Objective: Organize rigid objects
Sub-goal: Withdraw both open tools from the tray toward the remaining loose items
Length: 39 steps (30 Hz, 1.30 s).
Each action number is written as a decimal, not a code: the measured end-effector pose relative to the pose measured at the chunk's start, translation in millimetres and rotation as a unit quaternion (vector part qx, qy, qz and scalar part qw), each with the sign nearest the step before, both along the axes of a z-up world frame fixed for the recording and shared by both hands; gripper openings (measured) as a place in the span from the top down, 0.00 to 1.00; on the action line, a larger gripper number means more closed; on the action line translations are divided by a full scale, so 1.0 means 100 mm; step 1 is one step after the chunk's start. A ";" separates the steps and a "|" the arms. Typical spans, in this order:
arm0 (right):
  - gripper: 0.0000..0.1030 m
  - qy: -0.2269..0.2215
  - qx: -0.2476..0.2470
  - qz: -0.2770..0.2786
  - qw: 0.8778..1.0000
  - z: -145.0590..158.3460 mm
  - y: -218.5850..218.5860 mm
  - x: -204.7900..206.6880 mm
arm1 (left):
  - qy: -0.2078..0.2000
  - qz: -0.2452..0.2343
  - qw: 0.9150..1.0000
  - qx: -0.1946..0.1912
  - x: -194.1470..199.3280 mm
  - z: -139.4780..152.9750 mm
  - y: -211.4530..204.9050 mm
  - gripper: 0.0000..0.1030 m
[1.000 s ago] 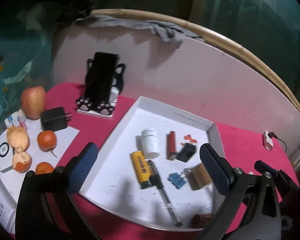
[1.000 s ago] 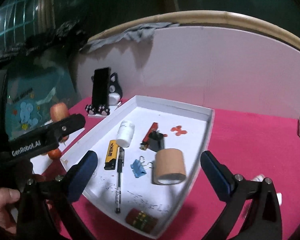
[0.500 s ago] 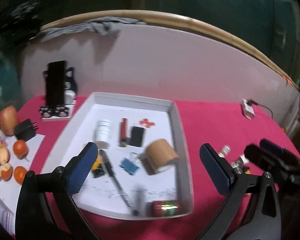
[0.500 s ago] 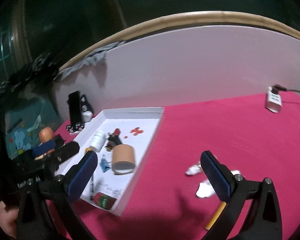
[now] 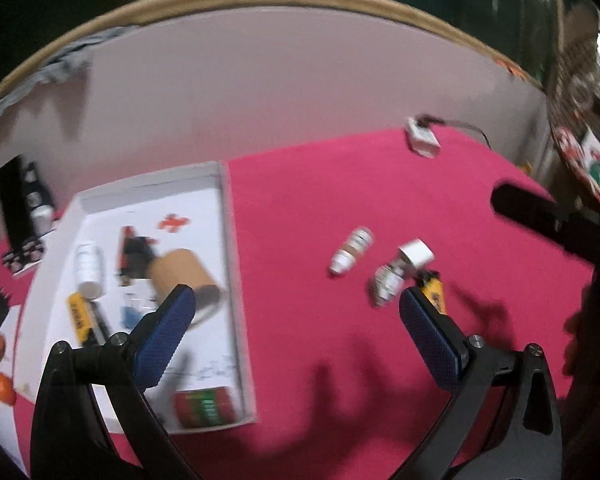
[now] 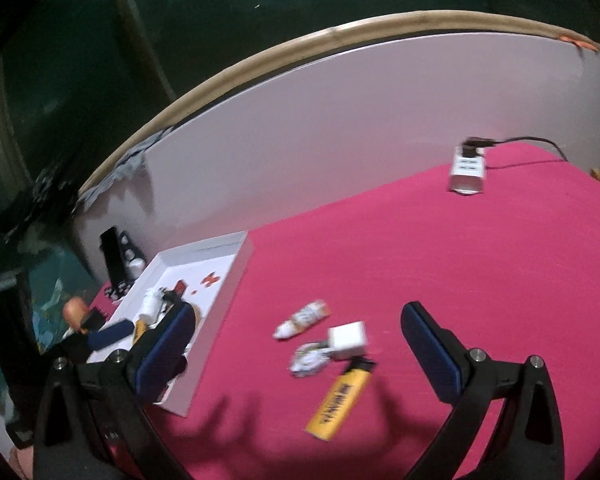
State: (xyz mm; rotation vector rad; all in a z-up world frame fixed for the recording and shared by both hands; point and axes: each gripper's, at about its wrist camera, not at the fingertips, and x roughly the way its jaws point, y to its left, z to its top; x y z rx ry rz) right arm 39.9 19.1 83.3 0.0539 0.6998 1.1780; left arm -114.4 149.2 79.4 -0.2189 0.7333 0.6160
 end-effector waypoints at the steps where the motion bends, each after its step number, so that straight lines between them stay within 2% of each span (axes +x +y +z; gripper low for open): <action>1: 0.00 0.004 0.000 -0.009 1.000 -0.01 -0.06 0.06 | 0.007 -0.007 1.000 0.000 0.06 -0.03 -0.03 0.00; 5: 0.00 0.021 0.004 -0.041 0.999 -0.06 -0.27 0.28 | 0.031 -0.029 0.999 0.000 0.27 -0.15 -0.15 0.00; 11: 0.00 0.022 0.013 -0.082 0.996 -0.07 -0.62 0.52 | 0.056 -0.052 0.997 -0.013 0.49 -0.31 -0.23 0.00; 19: 0.00 0.043 0.022 -0.128 0.991 -0.12 -0.92 0.77 | 0.077 -0.085 0.992 -0.050 0.72 -0.53 -0.12 0.00; 23: 0.00 0.052 0.020 -0.132 0.990 -0.17 -0.96 0.83 | 0.083 -0.093 0.990 -0.069 0.78 -0.62 -0.06 0.00; 27: 0.00 0.052 0.006 -0.099 0.994 -0.23 -0.87 0.75 | 0.084 -0.084 0.991 -0.062 0.81 -0.63 0.00 0.01; 31: 0.00 0.017 -0.065 -0.009 0.998 -0.33 -0.47 0.43 | 0.091 -0.084 0.991 -0.052 0.83 -0.62 0.07 0.01; 35: 0.00 -0.034 -0.150 0.044 0.987 -0.53 -0.07 0.04 | 0.109 -0.071 0.991 -0.036 0.85 -0.69 0.18 0.01; 37: 0.00 -0.041 -0.174 0.059 0.982 -0.62 0.09 -0.06 | 0.113 -0.067 0.991 -0.036 0.85 -0.72 0.23 0.03; 39: 0.00 -0.059 -0.189 0.061 0.978 -0.66 0.21 -0.12 | 0.116 -0.051 0.992 -0.016 0.81 -0.69 0.29 0.04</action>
